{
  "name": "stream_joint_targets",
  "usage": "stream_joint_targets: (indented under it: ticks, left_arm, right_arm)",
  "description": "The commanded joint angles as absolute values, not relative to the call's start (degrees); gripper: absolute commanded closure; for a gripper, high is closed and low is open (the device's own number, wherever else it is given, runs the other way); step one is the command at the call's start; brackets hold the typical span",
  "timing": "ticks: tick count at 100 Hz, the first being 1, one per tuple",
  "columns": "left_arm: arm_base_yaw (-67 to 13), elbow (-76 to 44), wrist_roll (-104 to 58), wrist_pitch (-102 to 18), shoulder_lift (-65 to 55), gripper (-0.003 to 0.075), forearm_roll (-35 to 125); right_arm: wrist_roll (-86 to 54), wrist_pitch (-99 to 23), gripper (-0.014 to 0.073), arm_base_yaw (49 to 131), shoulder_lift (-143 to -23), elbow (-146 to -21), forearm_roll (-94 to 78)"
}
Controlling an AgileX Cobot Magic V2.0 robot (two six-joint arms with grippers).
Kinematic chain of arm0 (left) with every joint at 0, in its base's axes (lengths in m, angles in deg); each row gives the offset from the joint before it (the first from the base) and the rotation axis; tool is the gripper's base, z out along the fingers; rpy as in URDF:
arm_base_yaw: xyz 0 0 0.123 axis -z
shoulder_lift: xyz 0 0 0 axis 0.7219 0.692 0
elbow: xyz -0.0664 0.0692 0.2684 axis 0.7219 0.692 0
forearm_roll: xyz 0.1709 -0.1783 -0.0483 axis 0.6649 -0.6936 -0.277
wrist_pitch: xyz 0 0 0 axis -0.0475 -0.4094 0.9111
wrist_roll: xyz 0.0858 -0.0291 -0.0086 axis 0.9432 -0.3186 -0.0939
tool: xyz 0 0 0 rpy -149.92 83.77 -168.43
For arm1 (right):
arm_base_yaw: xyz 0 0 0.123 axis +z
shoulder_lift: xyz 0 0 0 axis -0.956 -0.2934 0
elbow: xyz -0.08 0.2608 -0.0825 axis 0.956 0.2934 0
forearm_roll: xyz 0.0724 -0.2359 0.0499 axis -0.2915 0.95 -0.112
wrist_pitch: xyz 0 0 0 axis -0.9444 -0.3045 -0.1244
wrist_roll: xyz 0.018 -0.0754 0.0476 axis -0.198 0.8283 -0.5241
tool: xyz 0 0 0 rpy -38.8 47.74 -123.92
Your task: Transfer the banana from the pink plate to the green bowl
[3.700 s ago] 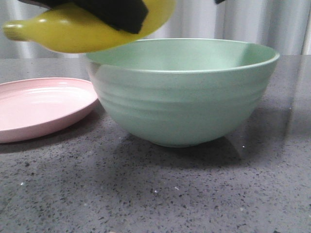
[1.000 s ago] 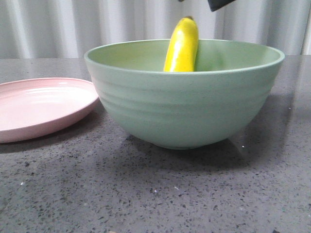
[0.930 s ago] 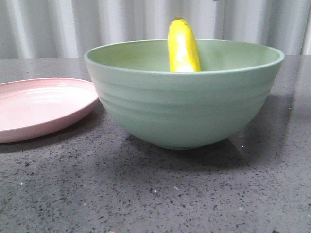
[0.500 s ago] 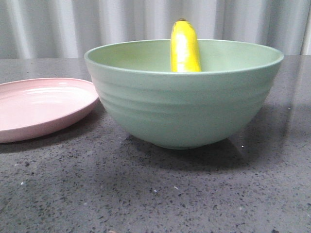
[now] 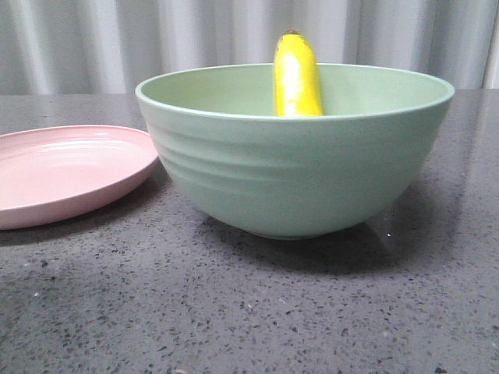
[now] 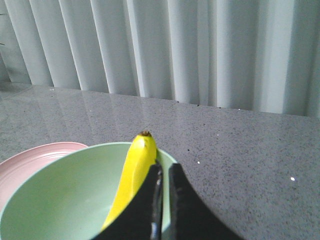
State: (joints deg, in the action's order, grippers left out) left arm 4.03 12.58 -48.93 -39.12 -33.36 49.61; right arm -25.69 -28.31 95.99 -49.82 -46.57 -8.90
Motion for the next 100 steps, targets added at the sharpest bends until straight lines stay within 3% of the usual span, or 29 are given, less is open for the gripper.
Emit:
stream_joint_targets:
  ticks: [1, 23, 68, 100]
  left_arm:
    - [4.5, 14.7, -48.8, -34.3, -37.6, 0.0741, 48.8]
    - [4.5, 21.7, -48.9, -38.4, -46.9, 0.0741, 47.5]
    - [4.5, 30.1, -48.9, -38.7, -47.7, 0.0741, 47.5]
    - [-1.4, 35.9, -48.9, -18.8, -48.1, 0.0741, 54.9]
  right_arm:
    - [-25.1, -22.7, 0.0662, 95.9, -45.8, -44.7, -8.6]
    - [-25.1, -24.2, 0.0662, 95.9, -39.6, -40.2, -8.6]
    - [-25.1, -24.3, 0.0662, 95.9, -39.7, -39.7, -8.6]
    - [-25.1, -24.3, 0.0662, 95.9, -39.8, -39.7, -8.6]
